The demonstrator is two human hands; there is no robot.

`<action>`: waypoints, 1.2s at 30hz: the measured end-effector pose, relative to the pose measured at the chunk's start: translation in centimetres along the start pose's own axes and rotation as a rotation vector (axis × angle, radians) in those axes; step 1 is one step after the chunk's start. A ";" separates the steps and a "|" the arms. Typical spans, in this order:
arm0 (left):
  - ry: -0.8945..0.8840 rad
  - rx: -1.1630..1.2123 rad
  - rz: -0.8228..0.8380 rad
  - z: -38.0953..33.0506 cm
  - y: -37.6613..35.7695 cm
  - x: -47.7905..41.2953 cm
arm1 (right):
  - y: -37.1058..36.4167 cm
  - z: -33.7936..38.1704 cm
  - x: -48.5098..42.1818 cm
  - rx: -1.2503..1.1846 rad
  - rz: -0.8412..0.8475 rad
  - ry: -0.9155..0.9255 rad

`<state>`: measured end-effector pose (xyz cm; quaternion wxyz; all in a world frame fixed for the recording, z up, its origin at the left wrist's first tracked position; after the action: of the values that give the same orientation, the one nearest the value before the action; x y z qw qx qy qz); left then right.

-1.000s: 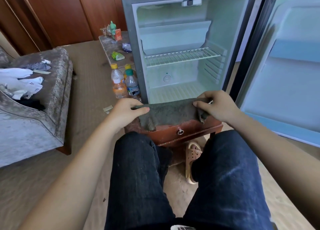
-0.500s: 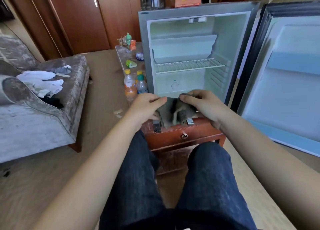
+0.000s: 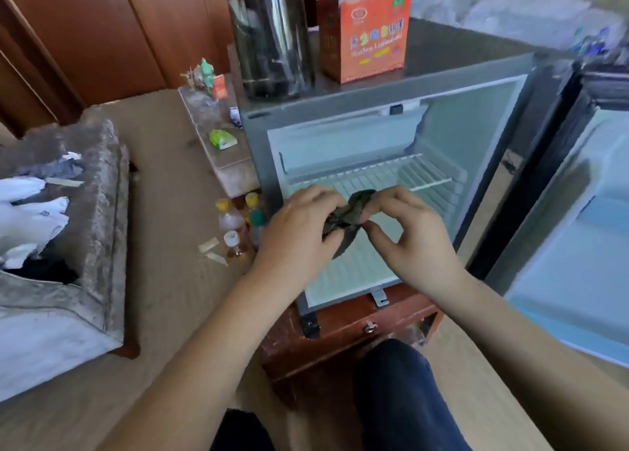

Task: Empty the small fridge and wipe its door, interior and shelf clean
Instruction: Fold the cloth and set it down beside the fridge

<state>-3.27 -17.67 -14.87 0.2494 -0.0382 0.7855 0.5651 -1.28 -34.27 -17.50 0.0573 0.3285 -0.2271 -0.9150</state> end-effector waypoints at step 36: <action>-0.041 -0.354 0.469 -2.8 10.4 -9.7 | 21.7 3.9 -6.0 0.900 0.034 -0.889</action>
<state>0.66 -18.61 -0.92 0.1176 0.1129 0.6570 0.7361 0.01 -50.63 -1.56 -0.1717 -0.0950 -0.5971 -0.7778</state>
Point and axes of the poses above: each hand's wrist, its own x-axis away from the middle knuckle, its own y-axis out of the back of the hand, z = x × y, the point moved 2 cm from there along -x, towards the middle knuckle, and after that the axes turned 10 degrees about -x, right-handed, at the moved point
